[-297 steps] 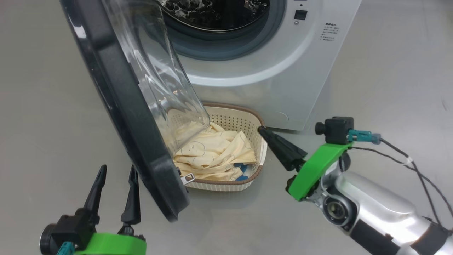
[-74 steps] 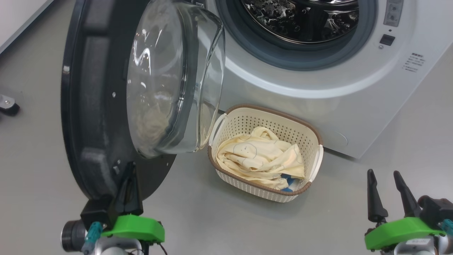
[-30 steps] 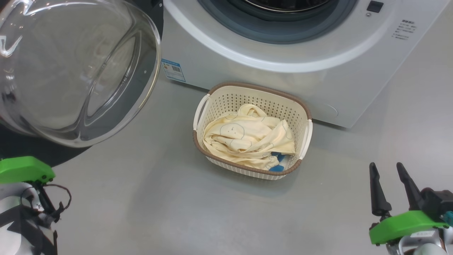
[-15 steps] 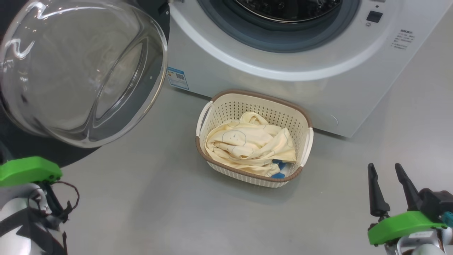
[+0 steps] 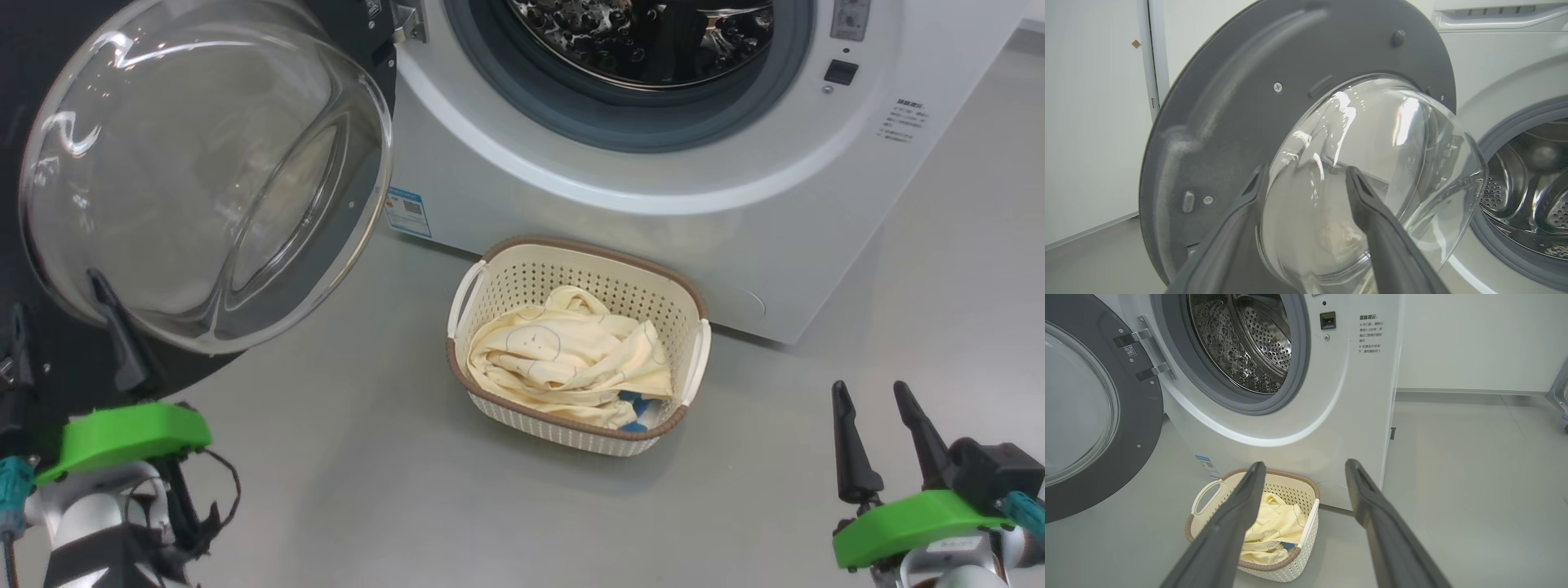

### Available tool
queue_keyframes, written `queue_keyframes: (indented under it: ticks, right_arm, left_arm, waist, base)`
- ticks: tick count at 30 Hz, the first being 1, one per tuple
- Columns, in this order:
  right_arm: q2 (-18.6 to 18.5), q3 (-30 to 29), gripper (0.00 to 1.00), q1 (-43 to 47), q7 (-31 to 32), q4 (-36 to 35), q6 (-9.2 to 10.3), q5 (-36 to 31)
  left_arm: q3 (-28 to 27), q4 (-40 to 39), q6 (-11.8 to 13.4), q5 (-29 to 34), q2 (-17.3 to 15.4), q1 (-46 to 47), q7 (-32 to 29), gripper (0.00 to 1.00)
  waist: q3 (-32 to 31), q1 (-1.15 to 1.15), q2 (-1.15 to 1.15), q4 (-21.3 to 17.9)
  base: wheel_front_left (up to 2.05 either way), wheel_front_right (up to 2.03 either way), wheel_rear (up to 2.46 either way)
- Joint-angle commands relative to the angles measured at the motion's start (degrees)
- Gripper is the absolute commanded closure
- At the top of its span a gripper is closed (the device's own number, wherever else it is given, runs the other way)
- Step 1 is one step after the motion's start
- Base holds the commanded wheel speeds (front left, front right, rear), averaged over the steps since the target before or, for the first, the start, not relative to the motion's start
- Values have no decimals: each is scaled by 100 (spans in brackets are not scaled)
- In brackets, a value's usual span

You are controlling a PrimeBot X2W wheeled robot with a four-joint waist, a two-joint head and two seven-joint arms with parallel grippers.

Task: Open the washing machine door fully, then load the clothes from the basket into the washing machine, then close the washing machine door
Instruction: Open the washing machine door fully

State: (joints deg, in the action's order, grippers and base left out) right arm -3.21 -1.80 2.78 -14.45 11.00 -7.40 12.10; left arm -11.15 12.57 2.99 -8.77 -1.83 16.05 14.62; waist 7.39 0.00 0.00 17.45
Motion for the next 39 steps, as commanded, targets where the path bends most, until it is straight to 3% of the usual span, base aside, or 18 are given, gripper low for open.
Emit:
queue_keyframes:
  ticks: [1, 6, 25, 39]
  right_arm:
    - [-33, 136, 0, -167, -55, -180, -9, -3]
    - [-16, 159, 0, -199, -55, -202, -9, -25]
    - [20, 419, 0, -257, -55, -231, -9, -15]
    - [29, 227, 0, 11, -55, -247, -9, -36]
  left_arm:
    - [-30, -269, -65, -89, -113, -7, 38, 0]
    - [277, -304, -131, -94, -108, -221, 38, 0]
    - [623, -365, -949, -55, -177, -1300, 38, 0]
    - [239, -473, -1030, -68, -138, -1983, 38, 0]
  waist:
    - [-32, 0, 0, -110]
    - [-95, 0, 0, -355]
    - [-372, 0, 0, -1564]
    - [-641, 0, 0, -1929]
  base:
    - [0, 0, 0]
    - [0, 0, 0]
    - [0, 0, 0]
    - [0, 0, 0]
